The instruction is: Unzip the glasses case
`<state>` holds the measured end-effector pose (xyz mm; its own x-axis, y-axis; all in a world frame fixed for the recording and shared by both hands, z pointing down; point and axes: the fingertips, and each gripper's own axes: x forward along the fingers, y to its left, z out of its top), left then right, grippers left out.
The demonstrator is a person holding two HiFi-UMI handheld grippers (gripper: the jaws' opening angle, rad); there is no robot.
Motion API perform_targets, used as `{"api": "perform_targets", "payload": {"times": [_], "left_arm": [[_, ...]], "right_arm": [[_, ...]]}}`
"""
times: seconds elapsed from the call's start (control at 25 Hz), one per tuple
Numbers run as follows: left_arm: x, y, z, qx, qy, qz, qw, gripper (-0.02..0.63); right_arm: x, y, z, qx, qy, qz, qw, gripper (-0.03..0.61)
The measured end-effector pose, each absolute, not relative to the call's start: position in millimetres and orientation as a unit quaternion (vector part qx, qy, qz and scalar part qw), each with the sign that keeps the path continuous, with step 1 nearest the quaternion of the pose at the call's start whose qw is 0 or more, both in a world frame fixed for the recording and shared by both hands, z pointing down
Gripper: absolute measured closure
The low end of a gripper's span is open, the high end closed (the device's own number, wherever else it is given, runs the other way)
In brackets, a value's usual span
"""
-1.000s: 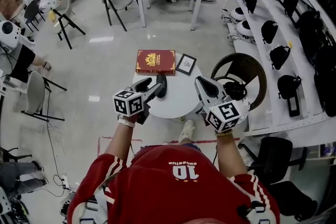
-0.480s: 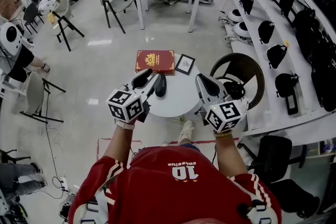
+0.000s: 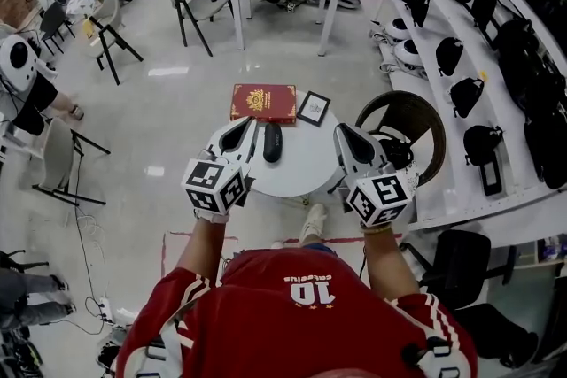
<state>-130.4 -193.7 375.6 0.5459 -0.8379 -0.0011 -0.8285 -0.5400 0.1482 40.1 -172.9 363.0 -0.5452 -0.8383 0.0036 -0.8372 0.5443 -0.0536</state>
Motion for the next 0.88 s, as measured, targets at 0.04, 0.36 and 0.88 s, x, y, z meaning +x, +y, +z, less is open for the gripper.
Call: {"api": "perform_targets", "payload": {"times": [0.04,0.36,0.88], "left_arm": [[-132,-193,375,0.875,-0.478,-0.036,0.063,0.604],[-138,-188,373,0.870,-0.489,-0.045,0.049,0.606],[-133,-186,376,0.867,-0.494,-0.041,0.047,0.606]], "right_arm": [[40,-172,363,-0.478,0.878,-0.023,0.014,0.546],[46,-172,359,-0.501,0.865,-0.015,0.023,0.560],[59,-167,362,-0.512,0.858,-0.011,0.018,0.563]]}}
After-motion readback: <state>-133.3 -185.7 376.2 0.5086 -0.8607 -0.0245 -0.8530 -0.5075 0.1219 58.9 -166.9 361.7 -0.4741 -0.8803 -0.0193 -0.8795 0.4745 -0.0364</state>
